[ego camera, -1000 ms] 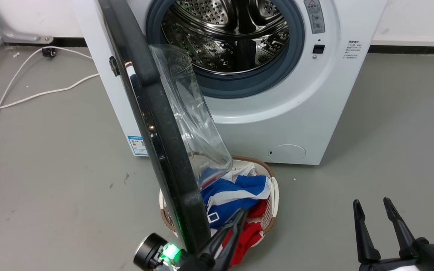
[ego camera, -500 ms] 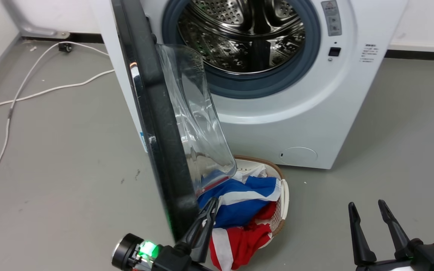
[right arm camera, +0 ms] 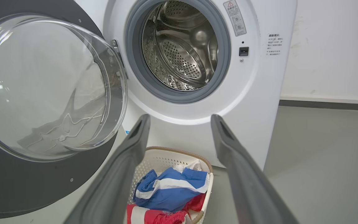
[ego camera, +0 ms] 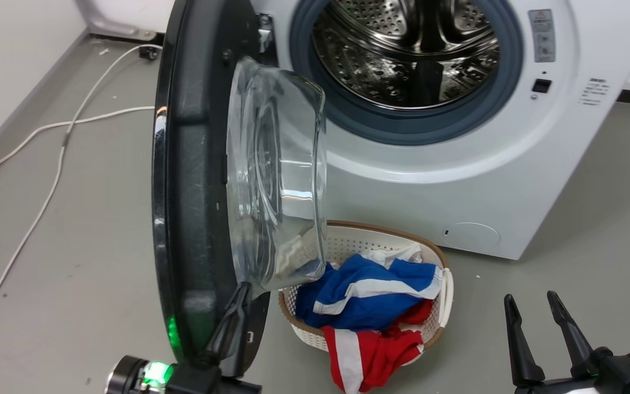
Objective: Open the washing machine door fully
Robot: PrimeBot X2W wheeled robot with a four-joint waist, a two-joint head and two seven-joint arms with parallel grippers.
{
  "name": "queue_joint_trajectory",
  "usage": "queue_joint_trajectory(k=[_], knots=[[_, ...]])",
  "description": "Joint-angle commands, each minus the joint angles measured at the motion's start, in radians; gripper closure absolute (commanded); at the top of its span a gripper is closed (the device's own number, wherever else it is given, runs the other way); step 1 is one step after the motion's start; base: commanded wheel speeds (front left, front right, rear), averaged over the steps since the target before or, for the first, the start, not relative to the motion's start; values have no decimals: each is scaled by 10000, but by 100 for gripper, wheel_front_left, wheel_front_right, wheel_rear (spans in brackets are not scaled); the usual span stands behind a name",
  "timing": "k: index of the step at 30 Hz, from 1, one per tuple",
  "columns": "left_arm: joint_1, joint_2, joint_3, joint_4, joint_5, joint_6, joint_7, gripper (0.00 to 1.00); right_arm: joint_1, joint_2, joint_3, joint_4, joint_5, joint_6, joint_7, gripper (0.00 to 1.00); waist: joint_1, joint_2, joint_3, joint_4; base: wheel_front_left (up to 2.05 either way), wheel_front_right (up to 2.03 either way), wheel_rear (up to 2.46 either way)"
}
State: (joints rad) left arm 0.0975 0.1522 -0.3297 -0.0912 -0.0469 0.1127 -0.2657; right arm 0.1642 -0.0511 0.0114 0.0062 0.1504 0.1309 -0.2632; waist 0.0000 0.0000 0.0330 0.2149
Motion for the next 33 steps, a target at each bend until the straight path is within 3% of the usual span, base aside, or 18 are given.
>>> queue_joint_trajectory(k=[1,8,19,33], knots=[[119,96,143,-15,-34,99,58,100,-46,18,9,-12,49,-2,-21,0,0,0,9,119,0,0,0],[350,596,1051,-56,-353,476,236,100,-176,19,10,-71,-100,-2,-21,0,0,0,163,398,0,0,0],[134,1328,2799,232,-977,1111,415,100,-404,17,-61,-226,-242,-2,-21,0,0,0,592,191,0,0,0],[-1486,2057,4380,1580,-2132,810,93,100,-816,17,-177,-367,-502,-2,-21,0,0,0,1628,-90,0,0,0]])
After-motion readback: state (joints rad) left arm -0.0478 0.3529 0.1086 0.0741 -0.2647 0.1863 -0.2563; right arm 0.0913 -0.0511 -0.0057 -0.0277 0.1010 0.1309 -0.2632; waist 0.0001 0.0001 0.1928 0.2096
